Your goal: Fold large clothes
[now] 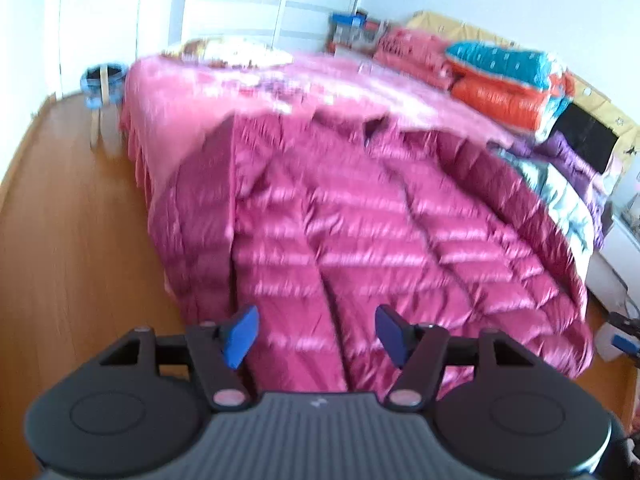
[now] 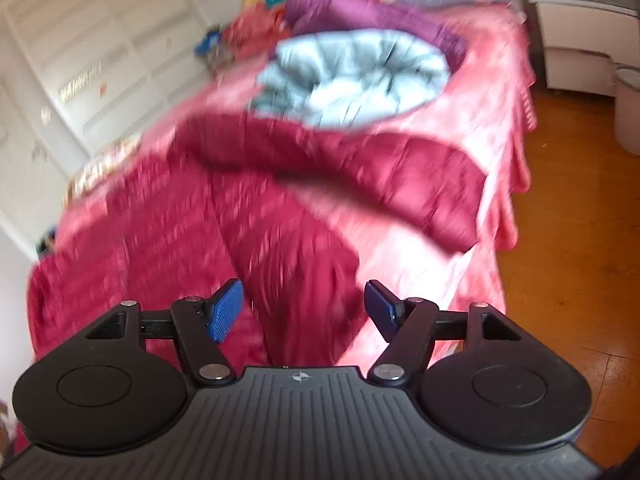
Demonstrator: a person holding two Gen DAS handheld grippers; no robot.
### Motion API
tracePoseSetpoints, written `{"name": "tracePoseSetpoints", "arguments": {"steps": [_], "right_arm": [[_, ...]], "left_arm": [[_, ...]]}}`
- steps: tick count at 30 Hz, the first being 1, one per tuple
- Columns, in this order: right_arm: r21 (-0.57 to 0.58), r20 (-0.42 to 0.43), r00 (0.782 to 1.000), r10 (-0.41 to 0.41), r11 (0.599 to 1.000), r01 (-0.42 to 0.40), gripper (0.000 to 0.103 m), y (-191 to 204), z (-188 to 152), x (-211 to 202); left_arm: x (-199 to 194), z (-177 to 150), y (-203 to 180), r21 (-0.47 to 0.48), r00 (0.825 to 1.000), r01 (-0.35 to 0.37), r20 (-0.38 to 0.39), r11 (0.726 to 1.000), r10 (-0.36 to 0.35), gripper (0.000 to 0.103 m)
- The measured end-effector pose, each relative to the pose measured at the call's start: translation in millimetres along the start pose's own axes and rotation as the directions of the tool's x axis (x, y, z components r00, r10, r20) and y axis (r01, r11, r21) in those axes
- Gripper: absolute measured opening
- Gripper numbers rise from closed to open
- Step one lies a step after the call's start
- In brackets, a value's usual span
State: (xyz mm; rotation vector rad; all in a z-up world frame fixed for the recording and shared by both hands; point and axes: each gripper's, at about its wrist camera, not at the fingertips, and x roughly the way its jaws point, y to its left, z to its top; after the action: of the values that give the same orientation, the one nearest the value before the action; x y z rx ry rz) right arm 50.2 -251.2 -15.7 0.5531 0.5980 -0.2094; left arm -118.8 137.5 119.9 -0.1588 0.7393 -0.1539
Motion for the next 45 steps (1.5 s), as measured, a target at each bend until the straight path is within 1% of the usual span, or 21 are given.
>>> {"name": "tracePoseSetpoints", "arguments": {"steps": [3,5,7,9,11,16,19,21,22,23,25,27,29,31,33,36,39,41,43,44,45], "right_arm": [[0.056,0.128,0.992,0.015,0.998,-0.022,0.091,-11,15,-37],[0.079,0.229,0.973,0.011,0.996,-0.03,0.097,-16,30,-65],[0.092,0.319,0.948,-0.001,0.995,-0.029,0.098,-23,49,-92],[0.096,0.407,0.913,-0.023,0.995,-0.018,0.099,-24,66,-120],[0.089,0.479,0.877,-0.041,0.996,-0.003,0.101,-23,83,-145],[0.027,0.585,0.806,-0.093,0.995,0.095,0.103,-5,121,-195],[-0.037,0.625,0.772,-0.113,0.984,0.174,0.103,17,145,-211],[-0.084,0.655,0.749,-0.102,0.975,0.206,0.103,33,156,-214],[-0.109,0.663,0.744,-0.085,0.972,0.208,0.103,41,162,-212],[-0.129,0.665,0.744,-0.068,0.97,0.205,0.103,49,168,-209],[-0.159,0.658,0.752,-0.03,0.971,0.178,0.103,66,180,-193],[-0.189,0.632,0.775,0.023,0.974,0.125,0.103,81,191,-169],[-0.207,0.592,0.803,0.067,0.976,0.071,0.103,97,198,-135],[-0.227,0.537,0.835,0.119,0.974,0.007,0.103,112,203,-90],[-0.241,0.472,0.869,0.15,0.97,-0.036,0.103,121,214,-36],[-0.291,0.378,0.91,0.173,0.955,-0.06,0.103,147,206,39],[-0.339,0.248,0.952,0.179,0.937,-0.087,0.103,173,194,120],[-0.359,0.169,0.967,0.192,0.926,-0.121,0.103,189,184,169],[-0.381,0.097,0.974,0.205,0.912,-0.154,0.103,207,171,216],[-0.386,0.063,0.977,0.206,0.908,-0.166,0.103,215,169,241],[-0.388,0.033,0.979,0.203,0.905,-0.175,0.1,225,163,258]], "left_arm": [[-10,19,-15,0.004,0.998,0.031,0.053,1.0,-0.031,0.065],[-18,33,-28,0.003,0.994,0.068,0.087,0.998,-0.068,0.066],[-27,46,-40,0.006,0.985,0.114,0.133,0.993,-0.114,0.068],[-36,59,-56,0.013,0.973,0.154,0.171,0.988,-0.154,0.072],[-42,74,-71,0.023,0.956,0.206,0.207,0.978,-0.207,0.075],[-35,114,-98,0.026,0.914,0.315,0.259,0.949,-0.311,0.075],[-22,131,-108,0.025,0.889,0.36,0.292,0.932,-0.352,0.075],[-6,136,-112,0.024,0.881,0.373,0.305,0.927,-0.362,0.077],[5,137,-114,0.025,0.881,0.364,0.313,0.931,-0.353,0.077],[18,137,-116,0.029,0.887,0.342,0.32,0.939,-0.333,0.077],[43,136,-116,0.037,0.903,0.295,0.316,0.955,-0.291,0.077],[71,133,-113,0.039,0.916,0.261,0.307,0.965,-0.26,0.077],[95,130,-105,0.032,0.924,0.235,0.301,0.971,-0.234,0.077],[123,126,-96,0.026,0.937,0.2,0.289,0.98,-0.199,0.077],[150,124,-84,0.021,0.943,0.172,0.285,0.985,-0.171,0.077],[178,122,-66,0.006,0.954,0.122,0.276,0.993,-0.119,0.077],[203,122,-45,-0.037,0.961,0.111,0.258,0.993,-0.098,0.077],[215,123,-32,-0.075,0.966,0.116,0.243,0.99,-0.095,0.077],[223,126,-20,-0.118,0.967,0.123,0.236,0.985,-0.092,0.077],[226,126,-17,-0.127,0.966,0.128,0.239,0.984,-0.095,0.077],[229,128,-13,-0.134,0.964,0.133,0.25,0.982,-0.097,0.077]]}}
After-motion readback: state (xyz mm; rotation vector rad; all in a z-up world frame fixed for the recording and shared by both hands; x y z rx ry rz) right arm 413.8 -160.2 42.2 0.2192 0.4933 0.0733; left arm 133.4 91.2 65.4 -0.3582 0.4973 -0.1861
